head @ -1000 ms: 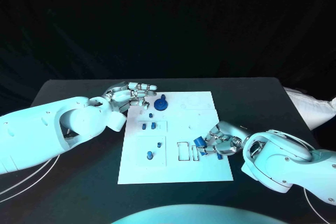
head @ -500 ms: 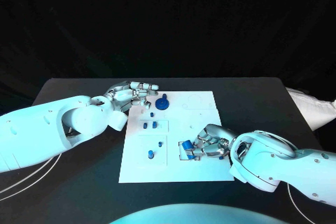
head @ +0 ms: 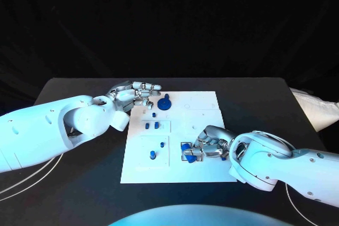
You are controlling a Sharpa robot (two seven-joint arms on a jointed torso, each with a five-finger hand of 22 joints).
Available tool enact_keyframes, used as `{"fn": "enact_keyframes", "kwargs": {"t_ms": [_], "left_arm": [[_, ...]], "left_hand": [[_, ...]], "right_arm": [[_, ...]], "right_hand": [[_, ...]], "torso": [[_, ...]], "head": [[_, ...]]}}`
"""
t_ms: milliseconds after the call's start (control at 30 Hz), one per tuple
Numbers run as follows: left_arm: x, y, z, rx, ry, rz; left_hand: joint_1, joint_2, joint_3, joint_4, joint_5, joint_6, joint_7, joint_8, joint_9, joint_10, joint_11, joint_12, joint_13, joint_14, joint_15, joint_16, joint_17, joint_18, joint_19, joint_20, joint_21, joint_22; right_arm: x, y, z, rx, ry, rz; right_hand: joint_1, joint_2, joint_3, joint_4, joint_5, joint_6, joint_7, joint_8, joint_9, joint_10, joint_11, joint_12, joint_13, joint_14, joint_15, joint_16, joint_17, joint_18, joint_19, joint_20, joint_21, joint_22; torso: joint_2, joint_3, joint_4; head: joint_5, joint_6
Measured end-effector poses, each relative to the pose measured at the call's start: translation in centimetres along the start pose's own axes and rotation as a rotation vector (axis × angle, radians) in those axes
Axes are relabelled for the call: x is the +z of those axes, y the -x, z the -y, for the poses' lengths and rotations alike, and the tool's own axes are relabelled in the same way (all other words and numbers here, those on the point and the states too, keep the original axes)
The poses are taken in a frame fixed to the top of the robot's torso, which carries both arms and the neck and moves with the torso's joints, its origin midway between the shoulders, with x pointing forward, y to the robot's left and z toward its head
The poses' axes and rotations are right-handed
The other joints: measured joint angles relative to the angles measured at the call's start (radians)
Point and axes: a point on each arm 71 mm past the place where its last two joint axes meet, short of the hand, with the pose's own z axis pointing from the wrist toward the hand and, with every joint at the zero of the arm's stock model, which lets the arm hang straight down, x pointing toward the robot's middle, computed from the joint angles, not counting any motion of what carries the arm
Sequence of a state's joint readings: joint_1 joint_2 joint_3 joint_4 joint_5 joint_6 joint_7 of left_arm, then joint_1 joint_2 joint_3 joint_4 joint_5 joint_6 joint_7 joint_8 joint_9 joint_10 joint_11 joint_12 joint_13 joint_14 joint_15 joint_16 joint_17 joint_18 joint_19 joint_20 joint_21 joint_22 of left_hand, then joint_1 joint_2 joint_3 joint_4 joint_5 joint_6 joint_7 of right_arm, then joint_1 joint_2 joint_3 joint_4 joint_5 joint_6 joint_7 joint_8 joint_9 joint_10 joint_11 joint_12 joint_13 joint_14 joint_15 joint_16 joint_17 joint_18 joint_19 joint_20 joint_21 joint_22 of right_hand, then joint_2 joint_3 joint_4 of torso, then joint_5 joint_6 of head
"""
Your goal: Assemble the parts on the task board
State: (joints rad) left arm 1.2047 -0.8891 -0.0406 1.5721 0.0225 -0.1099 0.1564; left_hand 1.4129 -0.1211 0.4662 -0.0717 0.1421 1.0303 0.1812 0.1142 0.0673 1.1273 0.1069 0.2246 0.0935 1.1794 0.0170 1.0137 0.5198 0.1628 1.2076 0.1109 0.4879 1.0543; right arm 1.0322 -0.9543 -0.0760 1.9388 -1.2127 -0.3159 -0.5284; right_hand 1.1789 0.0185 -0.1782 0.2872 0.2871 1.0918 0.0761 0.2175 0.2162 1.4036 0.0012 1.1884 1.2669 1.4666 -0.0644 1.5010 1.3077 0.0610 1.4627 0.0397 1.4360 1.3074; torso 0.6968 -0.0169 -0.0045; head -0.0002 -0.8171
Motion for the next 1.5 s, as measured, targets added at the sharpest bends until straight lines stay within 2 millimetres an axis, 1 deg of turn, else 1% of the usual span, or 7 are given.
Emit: {"fn": "enact_keyframes", "kwargs": {"t_ms": [167,300,467,733,967,1400,1500], "left_arm": [[0.00,0.00,0.00,0.000,0.000,0.000],[-0.01,0.01,0.00,0.000,0.001,0.000],[-0.02,0.04,0.00,0.000,0.001,0.001],[-0.03,0.06,-0.01,0.000,0.002,0.001],[-0.02,0.05,-0.01,0.000,0.002,0.001],[-0.03,0.09,-0.03,0.000,0.004,0.001],[-0.03,0.11,-0.03,0.000,0.004,0.002]], "left_hand": [[0.000,0.000,0.000,0.000,0.000,0.000,0.000,0.000,0.000,0.000,0.000,0.000,0.000,0.000,0.000,0.000,0.000,0.000,0.000,0.000,0.000,0.000],[0.000,0.000,0.000,0.000,0.000,0.000,0.000,0.000,0.000,0.000,0.000,0.000,0.000,0.000,0.000,0.000,0.000,0.000,0.000,0.000,0.000,0.000],[0.000,0.000,0.000,0.000,0.000,0.000,0.000,0.000,0.000,0.000,0.000,0.000,0.000,0.000,0.000,0.000,0.000,0.000,0.000,0.000,0.000,0.000],[0.000,0.000,0.000,0.000,0.000,0.000,0.000,0.000,0.000,0.000,0.000,0.000,0.000,0.000,0.000,0.000,0.000,0.000,0.000,0.000,0.000,0.000],[0.000,0.000,-0.003,-0.003,0.000,0.000,0.000,0.000,0.000,0.000,0.000,0.005,0.000,0.000,0.000,0.000,-0.002,0.000,0.000,0.000,0.000,0.000],[0.000,0.000,-0.003,-0.003,0.000,0.000,0.000,0.000,0.000,0.000,0.000,0.005,0.000,0.000,0.000,0.000,-0.002,0.000,0.000,0.000,0.000,0.000],[0.000,0.000,-0.003,-0.003,0.000,0.000,0.000,0.000,0.000,0.000,0.000,0.005,0.000,0.000,0.000,0.000,-0.002,0.000,0.000,0.000,0.000,0.000]], "right_arm": [[0.12,0.08,0.12,-0.009,-0.004,0.005],[0.12,0.15,0.19,-0.019,-0.004,0.012],[0.03,0.18,0.14,-0.031,0.002,0.019],[-0.08,-0.02,-0.31,-0.060,0.025,0.022],[0.21,-0.05,-0.61,-0.101,0.039,0.036],[0.19,-0.04,-0.28,-0.135,0.024,0.057],[-0.19,0.12,0.10,-0.134,0.016,0.059]], "right_hand": [[-0.047,-0.001,-0.043,0.002,-0.119,0.001,-0.001,-0.003,0.010,-0.008,0.001,-0.034,-0.017,0.000,0.000,-0.004,0.000,0.000,0.000,0.000,-0.005,-0.007],[-0.063,-0.005,-0.060,0.003,-0.156,-0.002,0.002,-0.003,0.015,-0.013,0.002,-0.057,-0.027,0.000,0.000,-0.004,0.000,0.000,0.000,0.000,-0.009,-0.010],[-0.054,-0.013,-0.065,-0.007,-0.157,-0.003,0.003,-0.003,0.019,-0.020,0.002,-0.068,-0.032,0.000,0.000,-0.004,0.000,0.000,0.000,0.000,-0.009,-0.012],[0.124,-0.018,-0.032,-0.120,-0.154,-0.003,0.003,-0.003,0.034,-0.020,0.002,-0.085,-0.034,0.000,0.000,-0.004,0.000,0.000,0.000,0.000,-0.009,-0.006],[0.177,-0.003,-0.008,-0.169,-0.185,-0.003,0.003,-0.002,0.042,-0.014,-0.004,-0.068,-0.015,0.000,0.000,0.004,0.000,0.000,0.000,0.000,-0.003,0.001],[0.163,0.031,-0.012,-0.162,-0.163,0.002,-0.002,-0.001,0.047,-0.009,-0.002,-0.074,-0.018,0.000,0.000,0.004,0.000,0.000,0.004,-0.004,-0.003,0.001],[0.142,0.014,-0.022,-0.152,-0.151,0.002,-0.002,-0.001,0.048,-0.005,-0.005,-0.074,-0.024,0.000,0.000,0.004,0.000,0.000,0.004,-0.004,-0.003,0.001]], "torso": [[0.000,0.0000,-0.0006],[0.000,-0.0001,-0.0006],[0.000,0.0001,-0.0005],[0.000,0.0002,-0.0008],[0.000,0.0001,-0.0006],[0.000,-0.0001,-0.0007],[0.000,-0.0001,-0.0006]], "head": [[0.001,-0.001],[0.001,-0.001],[0.002,0.000],[0.003,-0.001],[0.002,-0.003],[0.001,-0.003],[0.000,-0.003]]}}
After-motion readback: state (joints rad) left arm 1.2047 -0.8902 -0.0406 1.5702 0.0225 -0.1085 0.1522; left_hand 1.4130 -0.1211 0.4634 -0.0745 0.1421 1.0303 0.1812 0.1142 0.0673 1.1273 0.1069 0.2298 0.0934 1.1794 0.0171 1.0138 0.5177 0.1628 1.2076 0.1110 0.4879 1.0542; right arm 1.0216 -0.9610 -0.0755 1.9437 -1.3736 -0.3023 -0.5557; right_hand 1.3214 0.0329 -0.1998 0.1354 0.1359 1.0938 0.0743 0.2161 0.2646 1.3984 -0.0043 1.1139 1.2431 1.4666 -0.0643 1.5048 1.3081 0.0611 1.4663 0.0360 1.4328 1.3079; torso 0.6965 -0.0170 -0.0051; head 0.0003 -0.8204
